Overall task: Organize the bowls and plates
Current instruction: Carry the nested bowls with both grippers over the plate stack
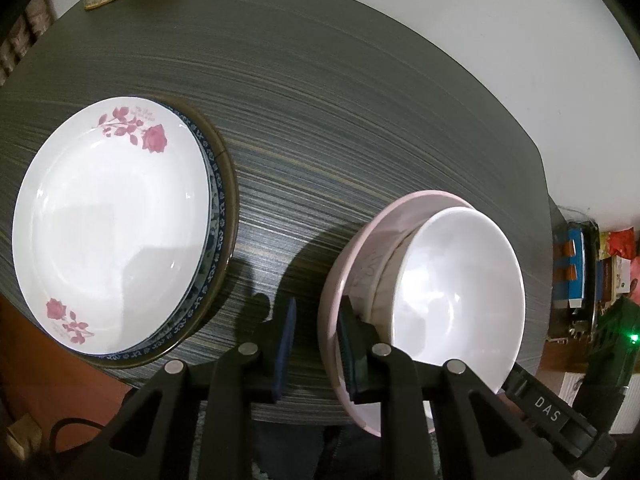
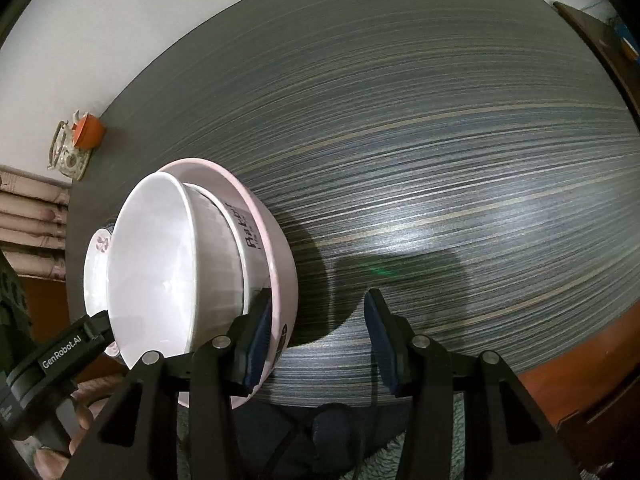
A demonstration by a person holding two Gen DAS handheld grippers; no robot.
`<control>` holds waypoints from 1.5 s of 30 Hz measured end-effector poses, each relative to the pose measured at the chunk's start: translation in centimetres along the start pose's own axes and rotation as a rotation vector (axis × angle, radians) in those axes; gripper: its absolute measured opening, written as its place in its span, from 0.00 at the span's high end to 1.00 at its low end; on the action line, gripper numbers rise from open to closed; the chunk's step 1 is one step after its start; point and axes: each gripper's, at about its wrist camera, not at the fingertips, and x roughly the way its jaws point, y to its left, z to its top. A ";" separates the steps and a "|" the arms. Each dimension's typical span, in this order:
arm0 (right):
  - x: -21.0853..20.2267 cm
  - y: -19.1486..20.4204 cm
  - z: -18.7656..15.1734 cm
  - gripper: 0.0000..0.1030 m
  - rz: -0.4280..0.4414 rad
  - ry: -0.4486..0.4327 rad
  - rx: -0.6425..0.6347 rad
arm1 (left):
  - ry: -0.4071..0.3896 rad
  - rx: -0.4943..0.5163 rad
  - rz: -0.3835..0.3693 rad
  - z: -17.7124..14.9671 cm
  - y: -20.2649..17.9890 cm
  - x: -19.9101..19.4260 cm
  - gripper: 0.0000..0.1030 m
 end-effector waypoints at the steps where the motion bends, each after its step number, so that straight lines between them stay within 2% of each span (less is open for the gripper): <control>1: 0.0 0.1 0.0 0.60 0.000 -0.002 -0.003 | 0.001 -0.001 -0.001 0.1 0.1 0.0 0.82; 8: -0.3 0.9 -0.2 0.77 0.024 -0.021 -0.031 | -0.006 0.021 0.009 0.2 -0.6 0.1 0.85; 11: -0.4 1.1 -0.2 0.83 0.041 -0.022 -0.039 | -0.007 0.031 0.000 0.1 -0.9 0.1 0.94; 13: -0.4 1.5 -0.2 0.86 0.052 -0.025 -0.050 | -0.014 0.047 0.015 0.0 -1.3 0.1 0.94; 38: -1.2 2.5 -0.6 0.86 0.054 -0.065 -0.063 | -0.063 0.070 0.025 0.6 -1.3 -1.0 0.94; 45: -2.3 3.2 -0.1 0.86 0.060 -0.079 -0.092 | -0.092 0.059 0.024 0.6 -0.6 -2.6 0.94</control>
